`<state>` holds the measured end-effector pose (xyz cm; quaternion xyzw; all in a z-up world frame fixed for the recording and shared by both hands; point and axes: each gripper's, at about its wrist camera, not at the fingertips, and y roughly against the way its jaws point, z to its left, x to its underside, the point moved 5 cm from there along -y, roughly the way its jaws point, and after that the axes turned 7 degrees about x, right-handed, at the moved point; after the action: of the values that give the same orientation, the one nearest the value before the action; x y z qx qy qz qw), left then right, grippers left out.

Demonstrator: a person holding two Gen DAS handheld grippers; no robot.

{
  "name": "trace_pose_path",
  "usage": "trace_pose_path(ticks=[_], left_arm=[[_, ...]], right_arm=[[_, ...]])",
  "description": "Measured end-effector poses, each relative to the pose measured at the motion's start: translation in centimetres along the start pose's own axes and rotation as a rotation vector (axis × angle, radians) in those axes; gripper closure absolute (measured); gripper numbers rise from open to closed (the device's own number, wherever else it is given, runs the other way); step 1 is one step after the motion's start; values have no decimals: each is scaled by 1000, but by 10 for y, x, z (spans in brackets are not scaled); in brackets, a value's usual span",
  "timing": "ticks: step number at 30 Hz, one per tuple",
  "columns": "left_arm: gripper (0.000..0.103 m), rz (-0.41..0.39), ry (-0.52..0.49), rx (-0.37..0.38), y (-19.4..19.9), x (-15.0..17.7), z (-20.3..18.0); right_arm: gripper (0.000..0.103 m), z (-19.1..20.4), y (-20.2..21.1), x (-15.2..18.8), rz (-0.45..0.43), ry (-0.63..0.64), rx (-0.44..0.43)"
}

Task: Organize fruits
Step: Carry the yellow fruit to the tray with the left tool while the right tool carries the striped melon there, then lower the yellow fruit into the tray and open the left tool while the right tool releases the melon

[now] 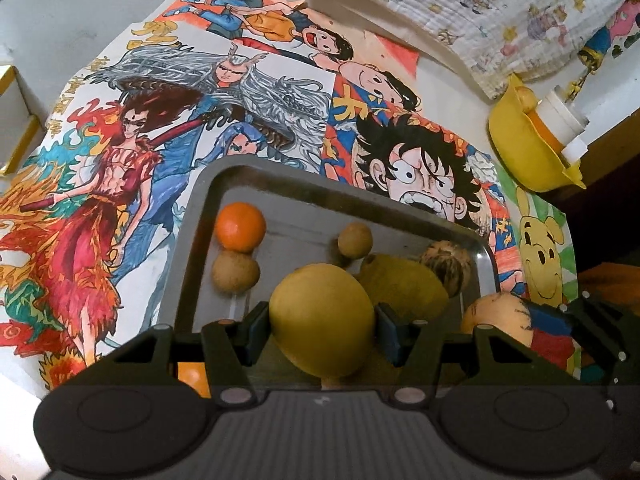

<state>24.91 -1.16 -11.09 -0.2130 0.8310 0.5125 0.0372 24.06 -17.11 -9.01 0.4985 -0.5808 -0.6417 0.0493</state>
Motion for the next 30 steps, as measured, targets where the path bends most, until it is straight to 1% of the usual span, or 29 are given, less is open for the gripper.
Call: trace_pose_path(ticks=[5, 13, 24, 30], left_arm=[[43, 2, -32, -41, -2, 1, -4], [43, 21, -14, -95, -14, -2, -2], [43, 24, 0, -121, -20, -2, 0], [43, 20, 5, -125, -22, -5, 1]], right_arm=[[47, -2, -3, 6, 29, -4, 19], [46, -8, -13, 11, 81, -34, 35], [46, -10, -20, 9, 98, -93, 31], [46, -12, -26, 6, 119, -147, 24]])
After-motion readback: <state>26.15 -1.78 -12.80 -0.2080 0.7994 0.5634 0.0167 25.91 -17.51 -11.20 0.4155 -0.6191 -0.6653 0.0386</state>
